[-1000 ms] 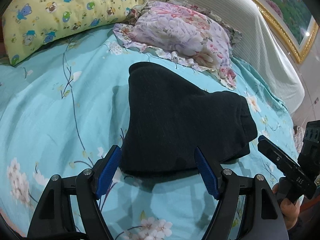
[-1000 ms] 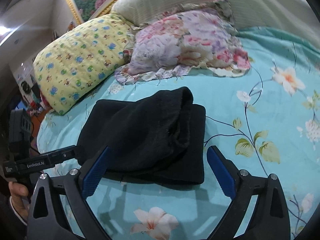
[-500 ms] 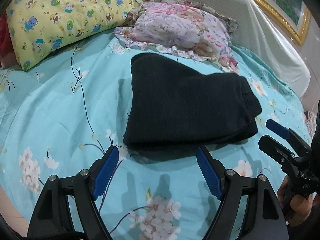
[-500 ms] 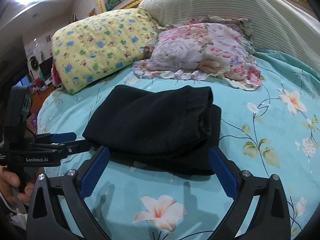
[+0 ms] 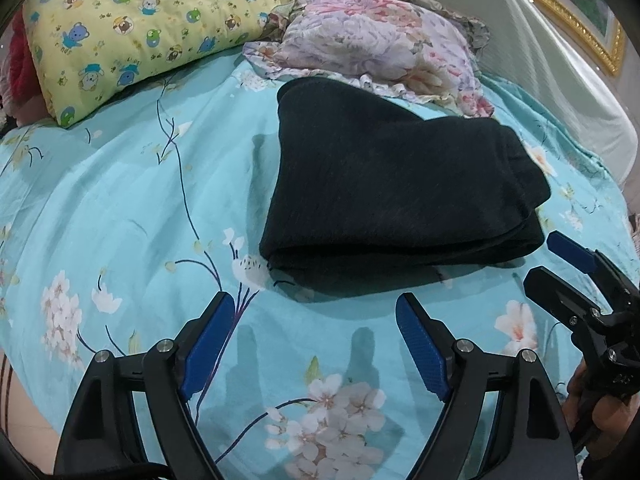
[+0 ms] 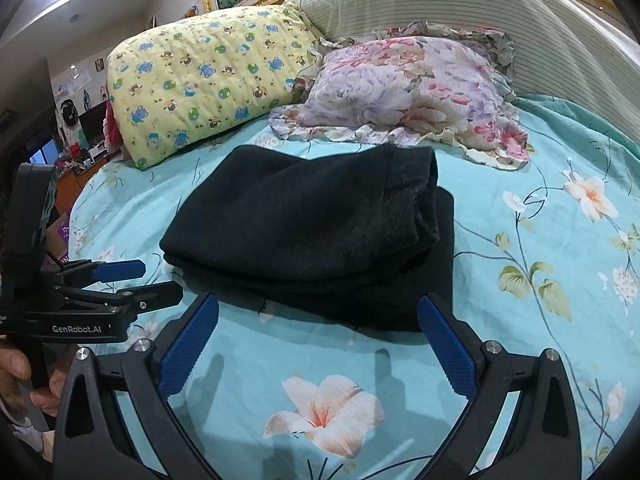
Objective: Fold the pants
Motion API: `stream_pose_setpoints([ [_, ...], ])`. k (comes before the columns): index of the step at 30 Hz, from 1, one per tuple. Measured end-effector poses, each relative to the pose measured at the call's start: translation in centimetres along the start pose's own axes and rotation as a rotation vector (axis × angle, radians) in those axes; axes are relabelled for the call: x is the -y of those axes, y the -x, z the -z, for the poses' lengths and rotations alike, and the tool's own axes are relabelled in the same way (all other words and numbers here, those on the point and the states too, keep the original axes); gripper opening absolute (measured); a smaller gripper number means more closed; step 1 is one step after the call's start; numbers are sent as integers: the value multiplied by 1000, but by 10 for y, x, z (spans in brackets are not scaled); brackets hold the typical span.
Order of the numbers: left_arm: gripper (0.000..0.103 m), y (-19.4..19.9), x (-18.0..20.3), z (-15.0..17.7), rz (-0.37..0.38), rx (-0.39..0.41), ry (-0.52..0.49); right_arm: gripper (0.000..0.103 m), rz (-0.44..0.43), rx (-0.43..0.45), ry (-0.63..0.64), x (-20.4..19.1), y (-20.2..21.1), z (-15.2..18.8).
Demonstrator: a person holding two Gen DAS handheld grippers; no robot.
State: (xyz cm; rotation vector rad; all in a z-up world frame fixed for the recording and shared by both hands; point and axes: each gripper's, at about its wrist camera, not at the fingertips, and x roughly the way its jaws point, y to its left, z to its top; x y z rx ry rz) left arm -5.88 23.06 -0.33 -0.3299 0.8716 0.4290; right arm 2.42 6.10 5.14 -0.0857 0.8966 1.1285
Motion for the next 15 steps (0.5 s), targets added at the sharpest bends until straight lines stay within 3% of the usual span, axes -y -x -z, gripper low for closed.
stream_pose_setpoints([
  [15,84,-10,1,2,-43,23,-21,100,27,10,-16,-3,-13,5],
])
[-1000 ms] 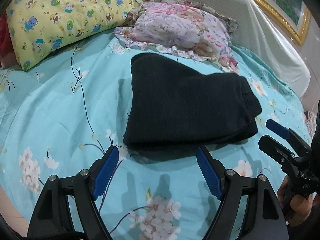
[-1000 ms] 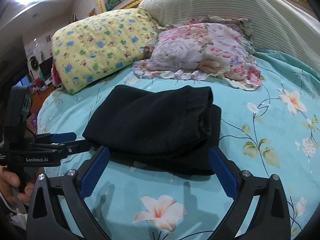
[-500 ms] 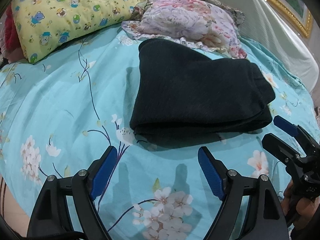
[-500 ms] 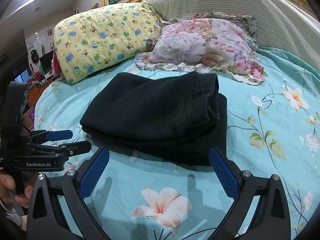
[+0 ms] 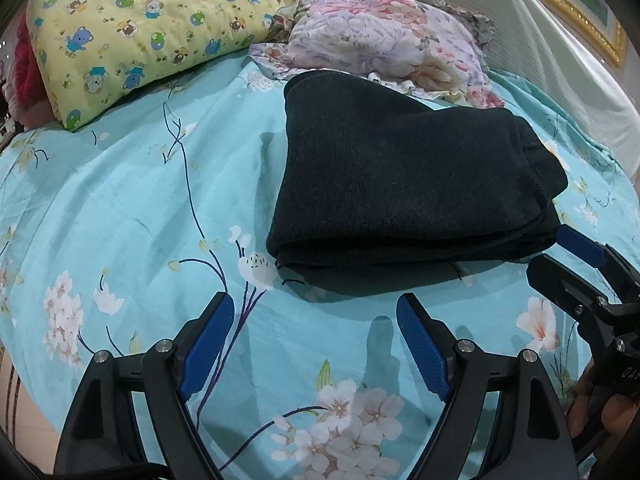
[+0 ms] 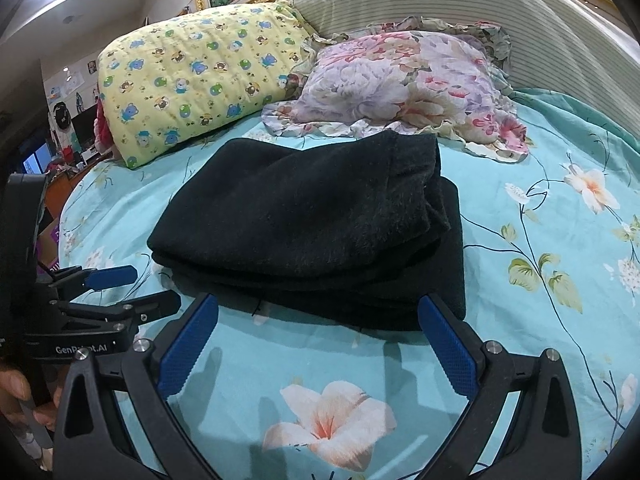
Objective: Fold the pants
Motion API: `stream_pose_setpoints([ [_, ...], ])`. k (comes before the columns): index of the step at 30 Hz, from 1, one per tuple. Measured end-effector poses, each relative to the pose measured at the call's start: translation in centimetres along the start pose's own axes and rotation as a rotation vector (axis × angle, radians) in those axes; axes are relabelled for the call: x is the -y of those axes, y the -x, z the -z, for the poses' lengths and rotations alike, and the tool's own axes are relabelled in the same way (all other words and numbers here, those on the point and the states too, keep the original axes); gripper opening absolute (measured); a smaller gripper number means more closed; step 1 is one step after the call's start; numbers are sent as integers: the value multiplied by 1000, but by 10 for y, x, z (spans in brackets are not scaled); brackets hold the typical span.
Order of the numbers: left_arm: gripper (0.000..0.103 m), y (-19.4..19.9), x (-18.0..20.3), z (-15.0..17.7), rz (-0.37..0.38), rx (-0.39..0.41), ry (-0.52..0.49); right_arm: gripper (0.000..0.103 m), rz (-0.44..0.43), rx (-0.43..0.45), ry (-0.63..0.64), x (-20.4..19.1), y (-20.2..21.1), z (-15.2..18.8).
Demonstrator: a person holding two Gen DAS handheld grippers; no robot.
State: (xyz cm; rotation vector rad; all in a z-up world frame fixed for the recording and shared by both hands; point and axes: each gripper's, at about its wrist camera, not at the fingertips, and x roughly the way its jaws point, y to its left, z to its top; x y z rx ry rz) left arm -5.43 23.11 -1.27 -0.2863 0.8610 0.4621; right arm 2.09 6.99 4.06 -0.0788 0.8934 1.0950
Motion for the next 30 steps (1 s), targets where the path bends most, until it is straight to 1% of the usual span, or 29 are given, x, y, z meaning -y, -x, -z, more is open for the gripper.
stream_pose_setpoints([
  [5,84,-3,2,0,0,-2,-10,102,-5,-1,2,1,0,0],
  [30,84,1,2,-3,-15,31,-26,102,-6,9,-4,0,0,-3],
])
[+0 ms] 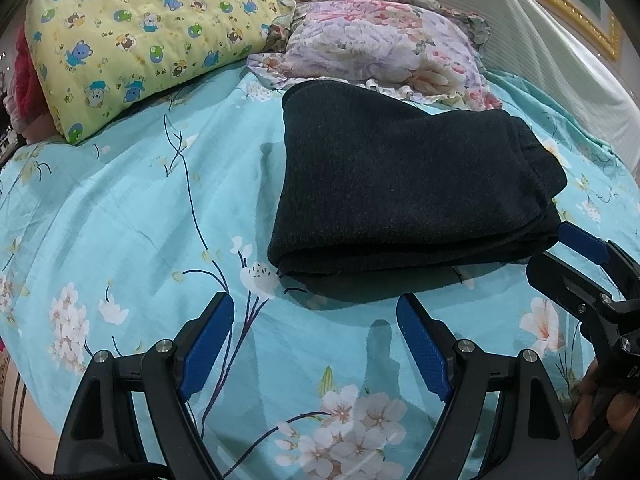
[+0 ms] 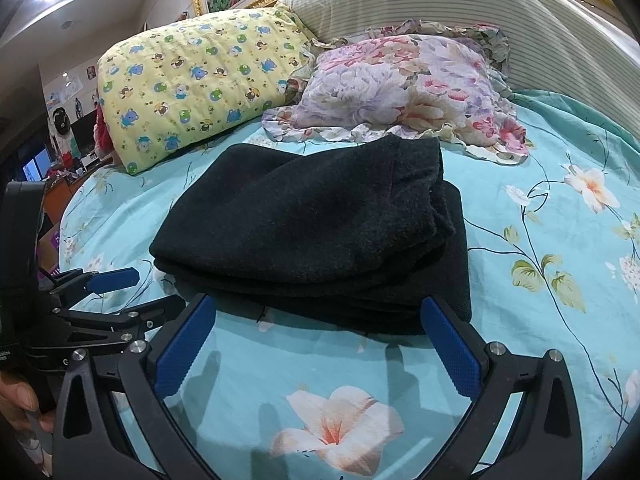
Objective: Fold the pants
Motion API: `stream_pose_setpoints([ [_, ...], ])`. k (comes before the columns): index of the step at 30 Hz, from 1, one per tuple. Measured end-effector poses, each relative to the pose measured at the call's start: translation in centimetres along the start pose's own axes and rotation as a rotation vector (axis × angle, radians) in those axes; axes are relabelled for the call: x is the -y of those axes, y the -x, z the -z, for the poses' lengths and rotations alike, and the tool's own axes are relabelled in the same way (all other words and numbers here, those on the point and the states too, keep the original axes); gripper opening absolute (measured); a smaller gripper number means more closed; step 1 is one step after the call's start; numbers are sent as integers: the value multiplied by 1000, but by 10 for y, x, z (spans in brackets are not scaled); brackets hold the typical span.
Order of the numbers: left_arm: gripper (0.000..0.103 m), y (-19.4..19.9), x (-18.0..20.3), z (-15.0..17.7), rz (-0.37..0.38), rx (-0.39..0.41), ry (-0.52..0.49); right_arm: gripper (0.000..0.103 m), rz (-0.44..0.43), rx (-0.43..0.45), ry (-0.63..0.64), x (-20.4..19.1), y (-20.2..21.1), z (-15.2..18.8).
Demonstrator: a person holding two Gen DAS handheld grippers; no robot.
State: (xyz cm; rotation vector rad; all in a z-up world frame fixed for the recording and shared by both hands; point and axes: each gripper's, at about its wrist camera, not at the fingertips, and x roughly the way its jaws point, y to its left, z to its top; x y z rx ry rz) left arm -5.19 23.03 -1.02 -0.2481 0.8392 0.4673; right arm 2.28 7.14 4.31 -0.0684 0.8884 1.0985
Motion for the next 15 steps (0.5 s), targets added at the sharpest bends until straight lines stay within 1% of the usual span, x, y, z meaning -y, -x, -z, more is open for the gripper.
stream_pose_setpoints([
  [15,84,3,0,0,-1,5,-3,102,0,5,-3,-4,1,-3],
])
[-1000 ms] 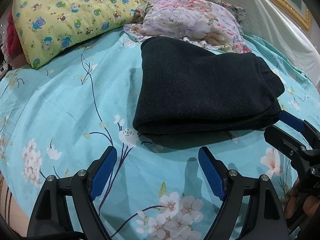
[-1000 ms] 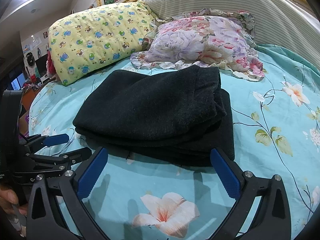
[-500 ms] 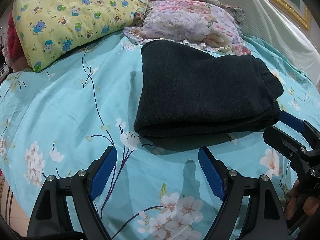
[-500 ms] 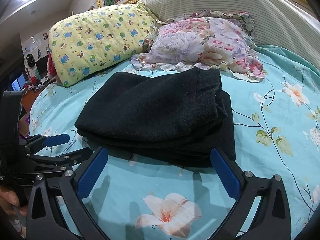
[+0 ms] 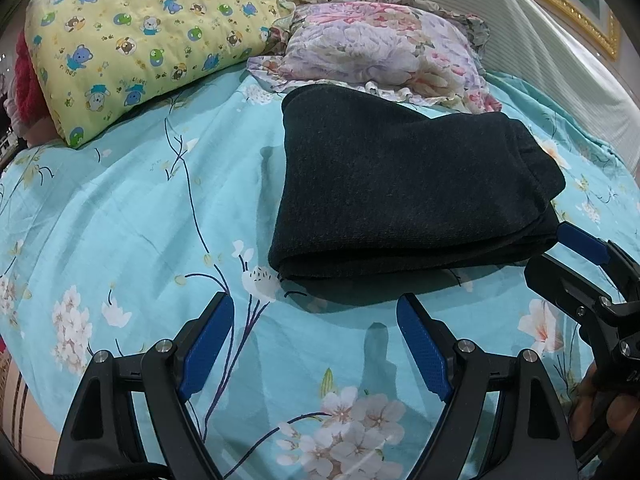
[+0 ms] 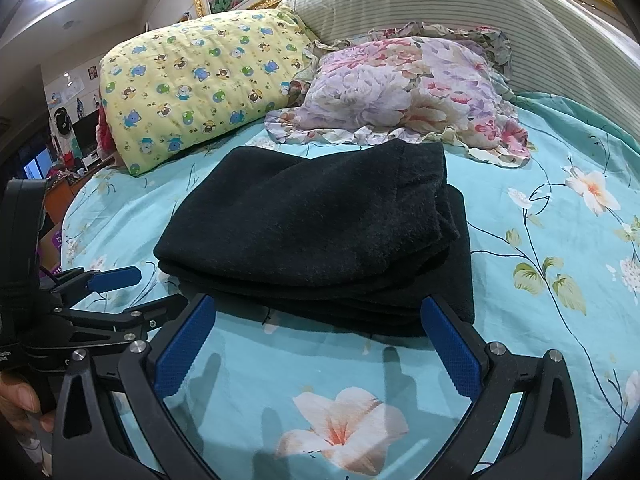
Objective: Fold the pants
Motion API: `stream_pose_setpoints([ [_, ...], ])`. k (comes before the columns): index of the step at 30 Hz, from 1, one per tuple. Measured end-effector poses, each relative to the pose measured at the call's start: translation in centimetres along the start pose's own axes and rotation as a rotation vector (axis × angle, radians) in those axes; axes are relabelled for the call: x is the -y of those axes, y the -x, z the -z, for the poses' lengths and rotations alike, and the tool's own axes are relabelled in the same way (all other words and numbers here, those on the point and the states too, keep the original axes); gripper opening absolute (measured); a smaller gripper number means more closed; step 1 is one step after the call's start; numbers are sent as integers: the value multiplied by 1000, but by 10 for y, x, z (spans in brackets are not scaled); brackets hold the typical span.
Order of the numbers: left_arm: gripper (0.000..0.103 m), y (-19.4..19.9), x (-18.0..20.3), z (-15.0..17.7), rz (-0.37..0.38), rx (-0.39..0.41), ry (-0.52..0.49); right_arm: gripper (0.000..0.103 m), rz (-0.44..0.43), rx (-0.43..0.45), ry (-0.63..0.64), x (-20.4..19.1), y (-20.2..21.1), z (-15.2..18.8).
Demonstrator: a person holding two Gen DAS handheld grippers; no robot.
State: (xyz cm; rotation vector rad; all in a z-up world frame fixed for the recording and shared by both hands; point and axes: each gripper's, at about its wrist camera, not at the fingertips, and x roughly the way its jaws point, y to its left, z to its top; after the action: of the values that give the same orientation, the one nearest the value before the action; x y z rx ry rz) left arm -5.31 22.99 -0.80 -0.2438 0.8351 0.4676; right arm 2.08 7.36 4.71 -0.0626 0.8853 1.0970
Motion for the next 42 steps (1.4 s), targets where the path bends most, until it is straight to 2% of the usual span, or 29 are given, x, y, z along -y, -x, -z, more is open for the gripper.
stream_pose_setpoints([
  [25,84,3,1,-3,2,8,3,102,7,5,-5,-2,2,0],
  [42,84,11,-1,-25,10,46,33,102,19,34,-34,4,11,-8],
])
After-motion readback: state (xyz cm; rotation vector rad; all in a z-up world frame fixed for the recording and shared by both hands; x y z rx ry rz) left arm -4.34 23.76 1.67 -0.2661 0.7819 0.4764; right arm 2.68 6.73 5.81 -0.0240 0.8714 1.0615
